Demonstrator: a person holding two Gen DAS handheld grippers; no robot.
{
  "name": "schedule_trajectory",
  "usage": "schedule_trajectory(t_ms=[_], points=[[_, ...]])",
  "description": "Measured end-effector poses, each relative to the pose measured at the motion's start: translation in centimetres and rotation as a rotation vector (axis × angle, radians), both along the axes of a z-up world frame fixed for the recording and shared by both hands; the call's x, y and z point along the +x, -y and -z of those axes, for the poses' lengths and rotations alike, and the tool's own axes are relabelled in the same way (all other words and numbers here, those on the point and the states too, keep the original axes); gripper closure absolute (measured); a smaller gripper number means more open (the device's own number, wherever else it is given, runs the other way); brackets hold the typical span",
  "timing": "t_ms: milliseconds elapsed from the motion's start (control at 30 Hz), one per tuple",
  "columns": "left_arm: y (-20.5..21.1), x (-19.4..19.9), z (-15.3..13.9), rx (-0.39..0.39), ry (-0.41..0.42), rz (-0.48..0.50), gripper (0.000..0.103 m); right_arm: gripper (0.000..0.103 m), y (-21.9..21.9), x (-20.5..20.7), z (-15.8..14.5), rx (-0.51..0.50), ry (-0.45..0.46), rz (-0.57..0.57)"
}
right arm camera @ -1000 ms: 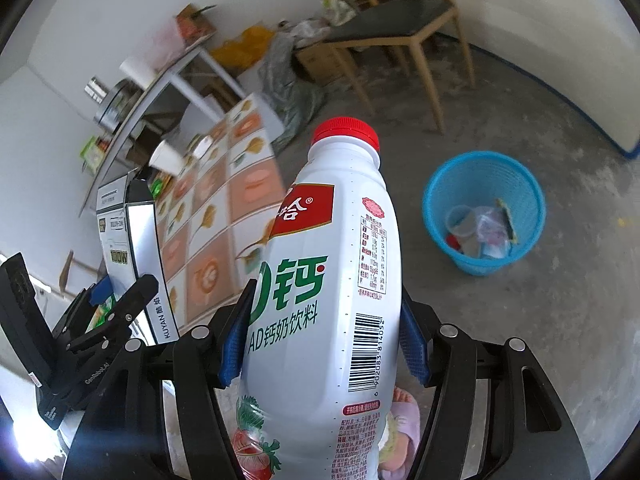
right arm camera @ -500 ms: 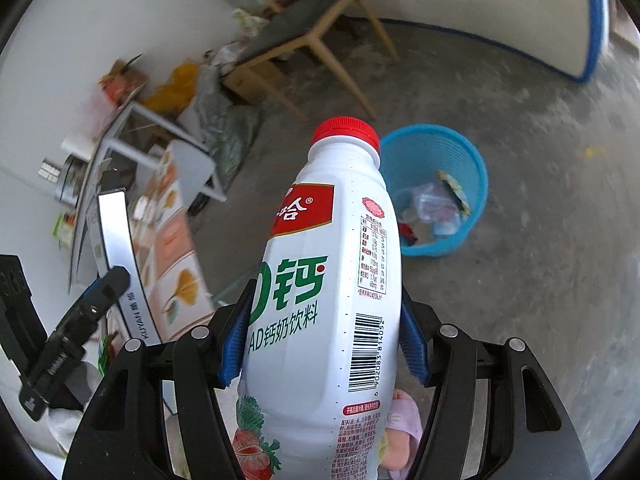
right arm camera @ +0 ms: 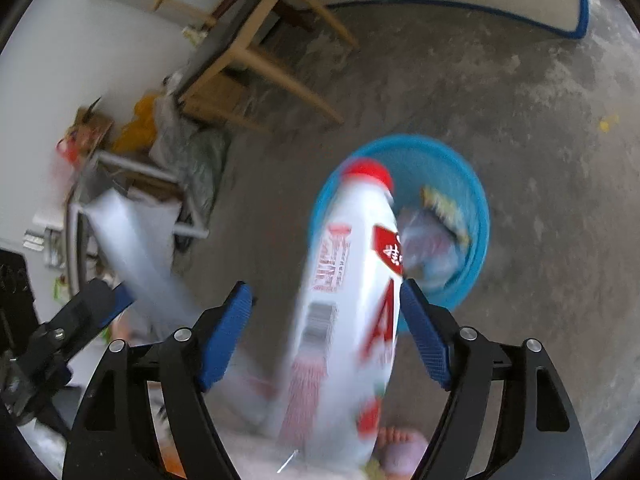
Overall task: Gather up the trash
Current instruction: 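Open both tools over the wastebasket, dropping the box and bottle, then move both tools back to the table toward the green chip bags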
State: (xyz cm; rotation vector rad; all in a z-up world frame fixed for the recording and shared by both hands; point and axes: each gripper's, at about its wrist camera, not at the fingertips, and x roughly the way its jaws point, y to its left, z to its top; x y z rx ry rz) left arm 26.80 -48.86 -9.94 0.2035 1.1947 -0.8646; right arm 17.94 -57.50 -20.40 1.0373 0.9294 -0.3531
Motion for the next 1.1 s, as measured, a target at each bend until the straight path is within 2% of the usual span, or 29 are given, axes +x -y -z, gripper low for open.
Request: schedule_trajectory(t_ms=[67, 167, 267, 500, 667, 867, 1100], points=[[0.5, 0.3, 0.5, 0.013, -0.004, -0.020, 0.021, 0.030, 0.5, -0.4, 1.2, 0.005, -0.035, 0.041], [-0.4, -0.2, 0.3, -0.009, -0.019, -0.016, 0.021, 0.030, -0.5, -1.7, 1.7, 0.015, -0.019, 0.043], [-2.0, -1.1, -0.3, -0.007, 0.003, -0.002, 0.021, 0.030, -2.2, -3.6, 2.3, 0.004, -0.038, 0.028], [-6.2, -2.8, -3.2, -0.063, 0.023, 0.001, 0.021, 0.030, -4.1, -7.0, 2.5, 0.020, -0.046, 0.049], [-10.7, -4.7, -6.4, -0.129, 0.074, -0.003, 0.021, 0.030, -6.6, -8.7, 0.5, -0.034, -0.041, 0.021], [-18.1, -7.1, -9.7, -0.204, 0.136, -0.057, 0.021, 0.030, -9.1, -9.3, -1.8, -0.096, -0.026, -0.033], [-28.4, -10.0, -11.6, -0.207, 0.239, -0.179, 0.021, 0.030, -11.8, -9.1, -7.0, -0.162, 0.091, -0.100]])
